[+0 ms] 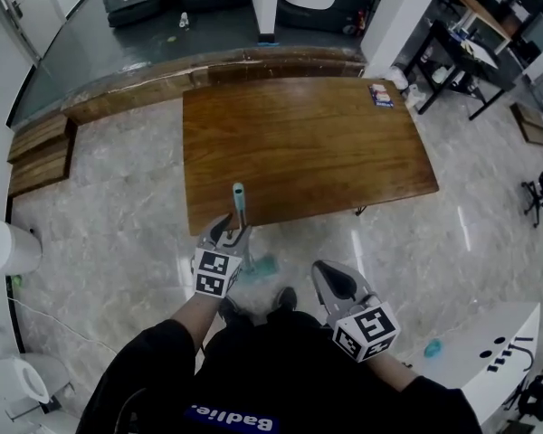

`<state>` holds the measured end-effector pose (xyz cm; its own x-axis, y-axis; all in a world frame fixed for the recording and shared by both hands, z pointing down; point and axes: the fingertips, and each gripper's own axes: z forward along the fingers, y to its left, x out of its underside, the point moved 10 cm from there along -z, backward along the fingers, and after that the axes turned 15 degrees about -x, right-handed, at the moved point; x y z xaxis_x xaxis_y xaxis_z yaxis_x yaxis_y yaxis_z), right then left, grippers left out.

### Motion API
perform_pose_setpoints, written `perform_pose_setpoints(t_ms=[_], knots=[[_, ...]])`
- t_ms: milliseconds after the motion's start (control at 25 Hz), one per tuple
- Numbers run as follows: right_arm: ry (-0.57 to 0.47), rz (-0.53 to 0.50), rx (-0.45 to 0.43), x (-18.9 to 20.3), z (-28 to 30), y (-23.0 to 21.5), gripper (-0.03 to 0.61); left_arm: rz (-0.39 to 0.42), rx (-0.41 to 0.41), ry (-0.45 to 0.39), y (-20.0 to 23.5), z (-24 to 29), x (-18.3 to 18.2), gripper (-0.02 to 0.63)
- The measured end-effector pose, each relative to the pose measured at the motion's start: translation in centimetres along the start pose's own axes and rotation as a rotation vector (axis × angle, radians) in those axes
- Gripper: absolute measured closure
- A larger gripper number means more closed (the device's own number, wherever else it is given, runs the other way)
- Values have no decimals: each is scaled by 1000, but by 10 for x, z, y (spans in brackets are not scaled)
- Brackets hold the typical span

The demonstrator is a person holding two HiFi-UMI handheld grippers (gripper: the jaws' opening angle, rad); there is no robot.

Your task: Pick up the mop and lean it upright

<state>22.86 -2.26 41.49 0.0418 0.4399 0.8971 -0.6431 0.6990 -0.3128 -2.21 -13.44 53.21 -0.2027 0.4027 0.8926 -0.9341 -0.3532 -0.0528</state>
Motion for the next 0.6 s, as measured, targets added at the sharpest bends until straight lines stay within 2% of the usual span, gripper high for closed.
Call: perform_pose_setpoints(t_ms=[240,600], knots=[[19,24,26,5,-7,-1,563,32,-20,32,5,24,11,423],[37,42,66,12,-16,-3,561,64,-9,52,5,47,21,419]])
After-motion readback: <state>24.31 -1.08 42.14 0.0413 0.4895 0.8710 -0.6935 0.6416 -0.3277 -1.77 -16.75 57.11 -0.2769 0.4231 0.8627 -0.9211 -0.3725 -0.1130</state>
